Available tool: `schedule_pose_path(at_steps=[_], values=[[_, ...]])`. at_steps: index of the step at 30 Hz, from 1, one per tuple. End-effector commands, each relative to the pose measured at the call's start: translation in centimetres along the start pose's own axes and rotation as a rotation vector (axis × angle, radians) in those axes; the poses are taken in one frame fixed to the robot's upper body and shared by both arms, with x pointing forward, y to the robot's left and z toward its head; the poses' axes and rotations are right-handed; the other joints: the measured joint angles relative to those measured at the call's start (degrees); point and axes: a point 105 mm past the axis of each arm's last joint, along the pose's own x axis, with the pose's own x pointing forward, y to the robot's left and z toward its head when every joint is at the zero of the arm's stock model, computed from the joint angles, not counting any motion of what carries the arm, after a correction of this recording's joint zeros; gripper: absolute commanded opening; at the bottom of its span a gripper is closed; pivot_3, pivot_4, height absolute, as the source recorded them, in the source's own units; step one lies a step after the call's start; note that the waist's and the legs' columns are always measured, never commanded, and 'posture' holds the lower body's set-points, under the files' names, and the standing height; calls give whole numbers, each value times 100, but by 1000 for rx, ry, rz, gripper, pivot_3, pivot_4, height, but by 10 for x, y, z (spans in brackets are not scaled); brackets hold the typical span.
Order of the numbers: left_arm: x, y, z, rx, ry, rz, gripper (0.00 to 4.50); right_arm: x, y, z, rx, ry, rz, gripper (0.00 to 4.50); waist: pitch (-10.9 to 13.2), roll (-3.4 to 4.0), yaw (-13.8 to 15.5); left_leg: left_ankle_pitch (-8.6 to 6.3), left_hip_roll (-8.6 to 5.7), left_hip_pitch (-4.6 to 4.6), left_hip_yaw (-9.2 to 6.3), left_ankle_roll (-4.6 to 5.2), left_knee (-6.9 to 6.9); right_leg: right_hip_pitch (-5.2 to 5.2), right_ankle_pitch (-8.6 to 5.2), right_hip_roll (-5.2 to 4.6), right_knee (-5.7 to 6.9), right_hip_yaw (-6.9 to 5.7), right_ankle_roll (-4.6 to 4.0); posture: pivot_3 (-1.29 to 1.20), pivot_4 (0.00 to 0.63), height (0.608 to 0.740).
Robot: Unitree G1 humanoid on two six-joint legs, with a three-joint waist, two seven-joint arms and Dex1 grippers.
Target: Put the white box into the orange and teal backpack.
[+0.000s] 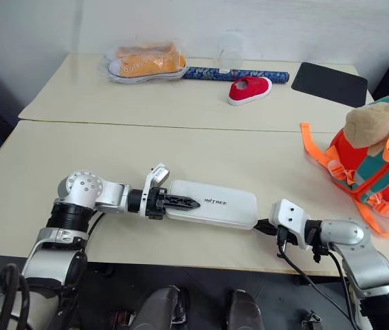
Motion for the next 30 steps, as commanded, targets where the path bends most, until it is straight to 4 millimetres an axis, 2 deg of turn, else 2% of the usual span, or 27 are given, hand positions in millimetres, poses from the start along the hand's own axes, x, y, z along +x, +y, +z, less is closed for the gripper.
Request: schedule_pose_path(at_steps=[1,4,7,10,13,16,18,20,23,26,28,30], values=[[-3,-13,2,91,-44,-36,1326,-19,2,-11,48,-1,-63,0,1,-2,12,-1,-1,-1,0,0,1,1,0,-1,0,0,0,0,150,740],[-11,-27,8,309,-154,-92,1325,-43,4,-18,133,-48,-185,0,1,-2,3,-2,-3,-6,1,1,-1,1,0,-2,-8,1,0,0,150,740],[-20,-43,5,525,-213,-183,1325,-71,9,-24,221,-91,-334,616,2,0,5,-1,-1,-6,2,-9,-19,-3,0,4,-28,1,0,0,150,740],[-24,-42,0,790,-216,-155,1325,-98,11,-29,268,-114,-523,1685,-1,6,-4,-1,7,-6,3,-19,-23,-5,0,19,-35,7,-2,0,150,740],[-31,-50,3,1084,-286,-159,1325,-129,10,-32,290,-151,-774,2686,-4,12,-14,-4,8,-2,14,-23,-31,-9,2,19,-38,26,-5,0,150,740],[-39,-53,12,1165,-409,-142,1325,-163,6,-34,311,-201,-1028,3720,-4,13,-15,-7,13,-5,20,-25,-45,-23,5,19,-46,37,-10,0,150,740],[-43,-51,10,1221,-413,-131,1325,-179,5,-37,304,-180,-1121,4399,-5,14,-18,-7,13,-15,24,-25,-49,-38,5,13,-45,41,-11,0,150,740],[-44,-46,6,1261,-367,-117,1325,-190,0,-40,276,-146,-1168,4458,-5,15,-28,-7,13,-16,40,-22,-61,-51,5,9,-43,43,-11,0,150,740],[-46,-47,9,1278,-377,-121,1325,-197,-24,-40,285,-155,-1172,4458,-5,15,-56,-1,12,-14,69,-11,-75,-68,5,12,-36,58,-11,0,150,740],[-43,-47,8,1312,-351,-125,1325,-190,-58,-28,268,-231,-1133,4458,-3,12,-86,8,10,-14,88,11,-71,-80,10,4,-19,66,-10,0,150,740],[-40,-48,6,1324,-341,-128,1325,-178,-85,-19,275,-272,-1090,4458,-3,12,-113,12,10,-12,89,16,-60,-81,11,2,-4,67,-11,0,150,740],[-39,-49,3,1326,-342,-129,1325,-165,-100,-15,284,-281,-1031,4288,-3,15,-143,26,11,-14,89,40,-51,-85,11,-1,6,68,-11,0,150,740]])
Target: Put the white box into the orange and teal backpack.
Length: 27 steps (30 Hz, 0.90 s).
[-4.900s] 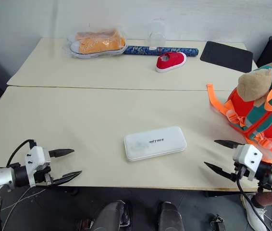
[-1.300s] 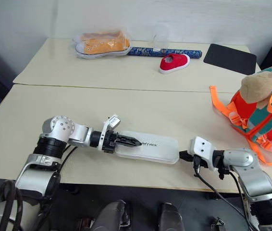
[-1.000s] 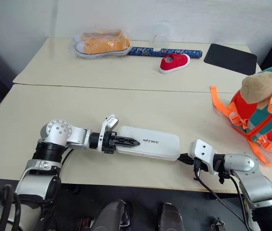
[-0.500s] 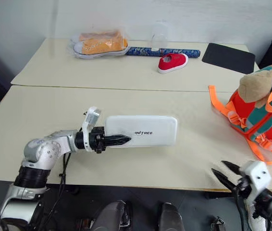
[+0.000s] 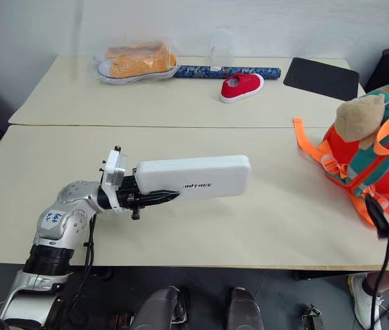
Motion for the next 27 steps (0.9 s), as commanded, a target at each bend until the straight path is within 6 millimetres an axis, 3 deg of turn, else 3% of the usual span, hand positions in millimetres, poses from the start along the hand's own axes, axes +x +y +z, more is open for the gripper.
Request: schedule_pose_path(at_steps=[1,5,10,13,15,17,23,27], values=[[3,-8,10,60,-18,-23,1325,27,8,1,15,13,90,4081,0,0,-13,2,1,-1,-2,1,0,-2,-1,0,2,-1,-1,0,150,740],[-2,-10,9,65,-17,23,1325,55,20,7,29,-10,168,2916,1,2,-28,4,1,-11,-7,3,9,-2,-3,3,7,-13,-6,0,150,740],[-11,-8,12,41,-29,96,1325,73,41,12,22,-48,277,1092,2,2,-38,2,-2,-16,-5,21,37,5,1,-4,9,-13,1,0,150,740],[-22,-1,15,-11,-63,197,1325,79,84,27,38,-124,474,79,2,2,-62,1,-1,-15,-6,21,34,4,1,-6,11,-10,3,0,150,740],[-36,9,12,-50,-103,307,1325,74,143,36,42,-165,729,33,2,2,-97,1,4,-13,-6,15,31,3,1,0,11,-10,3,0,150,740],[-50,17,11,-79,-138,394,1325,62,186,50,81,-226,912,33,2,2,-182,-1,18,-8,-6,2,26,2,1,13,12,-11,2,0,150,740],[-77,23,17,-63,-150,511,1325,19,245,79,168,-278,1224,33,3,1,-171,-6,31,-15,-8,-9,27,-7,0,28,31,-12,0,0,150,740],[-88,17,25,-63,-168,524,1325,-17,256,89,268,-200,1379,33,4,-2,-95,-27,19,-19,-17,-4,30,-5,0,5,12,-13,0,0,150,740]])
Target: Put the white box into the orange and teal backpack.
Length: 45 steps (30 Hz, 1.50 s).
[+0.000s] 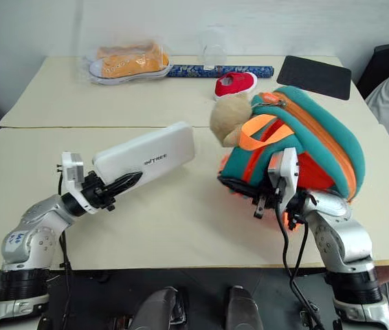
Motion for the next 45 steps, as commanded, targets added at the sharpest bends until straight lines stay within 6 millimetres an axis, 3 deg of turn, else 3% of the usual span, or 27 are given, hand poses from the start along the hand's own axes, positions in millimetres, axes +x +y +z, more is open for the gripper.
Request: schedule_pose_path(at_steps=[1,3,6,9,13,25,29,33,36,39,43,45], values=[[-10,-9,26,44,-70,-39,1325,-4,34,11,88,35,137,33,0,-1,40,-16,-3,1,0,-21,2,-6,0,-6,-9,3,-1,0,150,740],[-17,-15,35,33,-91,-74,1325,-19,43,7,143,122,165,33,1,-2,91,-26,-11,-1,2,-20,1,-6,0,-17,-11,2,-2,0,150,740],[-20,-21,44,35,-95,-108,1325,-37,39,6,184,189,131,33,3,-9,94,-31,-16,-1,0,-14,2,2,-1,-25,-22,-2,-3,0,150,740],[-9,-34,58,64,-110,-189,1325,-56,23,8,196,256,71,33,6,-14,112,-30,-21,0,2,-10,4,6,-1,-32,-23,-5,-2,0,150,740],[14,-56,68,116,-110,-325,1325,-66,8,10,179,278,24,33,5,-17,169,-24,-21,0,3,-9,4,7,0,-34,-22,-15,-1,0,150,740],[81,-68,43,367,79,-631,1325,-66,11,4,206,324,67,33,9,-25,244,-6,-22,-1,27,27,8,3,4,-18,-19,-19,6,0,150,740],[112,-54,38,509,179,-620,1325,-65,12,3,209,327,72,33,10,-27,264,-4,-22,-4,25,30,14,4,4,-19,-19,-23,7,0,150,740],[165,-79,49,537,196,-670,1325,-65,14,3,210,336,89,33,14,-34,283,-3,-24,-11,26,40,21,4,10,-23,-22,-31,17,0,150,740],[193,-99,52,516,206,-714,1325,-63,14,2,209,335,93,33,16,-36,290,-5,-25,-36,21,48,35,-8,15,-22,-17,-37,26,0,150,740],[212,-115,42,511,239,-758,1325,-60,16,0,204,335,101,33,16,-36,246,-2,-23,-66,14,55,62,-19,16,-15,-13,-71,29,0,150,740],[225,-123,38,485,221,-767,1325,-54,16,0,178,330,105,33,17,-38,216,-3,-21,-70,11,58,69,-18,17,-13,-13,-84,30,0,150,740],[225,-122,38,475,220,-771,2034,-52,15,-1,165,333,104,0,18,-38,220,-3,-17,-70,6,56,81,-18,16,-14,-17,-88,29,0,150,740]])
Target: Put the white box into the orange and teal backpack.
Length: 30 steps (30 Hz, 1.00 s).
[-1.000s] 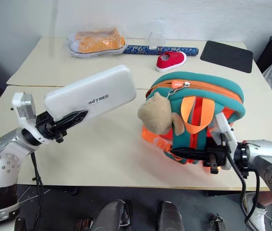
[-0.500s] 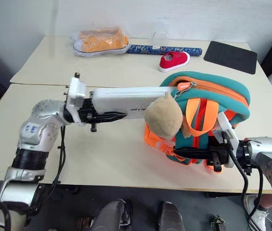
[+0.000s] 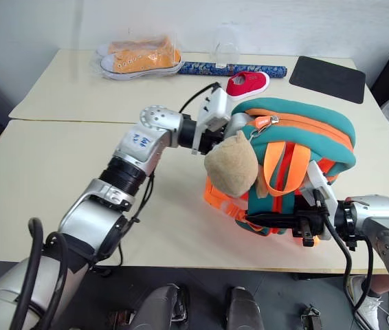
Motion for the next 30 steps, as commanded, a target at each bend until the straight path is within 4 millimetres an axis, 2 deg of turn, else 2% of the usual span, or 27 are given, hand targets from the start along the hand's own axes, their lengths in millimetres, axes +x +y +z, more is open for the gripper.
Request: schedule_pose_path(at_steps=[1,3,4,6,8,12,16,19,23,26,30], values=[[-4,6,19,51,-51,11,2178,7,5,4,-50,5,22,0,0,1,8,0,1,0,-4,-1,4,0,0,-2,1,-1,0,0,150,740],[-14,10,23,47,-91,35,2565,7,2,5,-56,1,8,0,0,0,8,0,-1,-2,-13,-1,5,1,0,-7,3,-2,0,0,150,740],[-26,8,26,74,-132,16,2977,7,1,5,-57,-1,-1,0,0,0,7,0,-2,-4,-16,-1,6,1,0,-10,4,1,0,0,150,740],[-48,6,26,89,-174,-3,3427,7,-1,5,-56,-1,-15,0,0,1,-13,-1,-3,-4,-18,-2,6,1,0,-12,4,3,0,0,150,740],[-73,5,25,106,-195,-15,3427,6,-5,3,-56,11,-39,0,0,2,-27,-1,-2,-4,-18,-6,5,0,0,-10,4,0,-1,0,150,740],[-110,0,25,132,-183,-32,3427,2,-13,2,-56,3,-76,0,0,2,-6,2,-4,-5,-20,-7,11,5,-1,-8,7,-26,-1,0,150,740],[-135,-18,18,181,-116,-76,3427,1,-17,1,-58,-5,-89,0,0,2,1,1,-9,-5,-23,-1,16,10,0,-12,12,-27,-1,0,150,740],[-129,-33,28,254,-174,-61,3427,1,-19,0,-59,-11,-92,0,0,2,16,1,-9,-6,-33,-1,16,16,0,-13,22,-26,-1,0,150,740],[-108,-56,29,378,-113,-87,3427,2,-19,0,-57,-14,-88,0,0,2,11,2,-15,-14,-54,1,23,28,0,-20,18,-4,-1,0,150,740],[-91,-63,40,376,-196,-52,3427,2,-19,-1,-53,-16,-85,0,0,2,14,3,-15,-12,-54,2,23,31,0,-18,18,-3,-1,0,150,740],[-70,-70,32,383,-209,-44,3427,2,-21,0,-60,-10,-92,0,-1,3,10,5,-15,-8,-56,1,22,34,0,-15,18,-4,-1,0,150,740]])
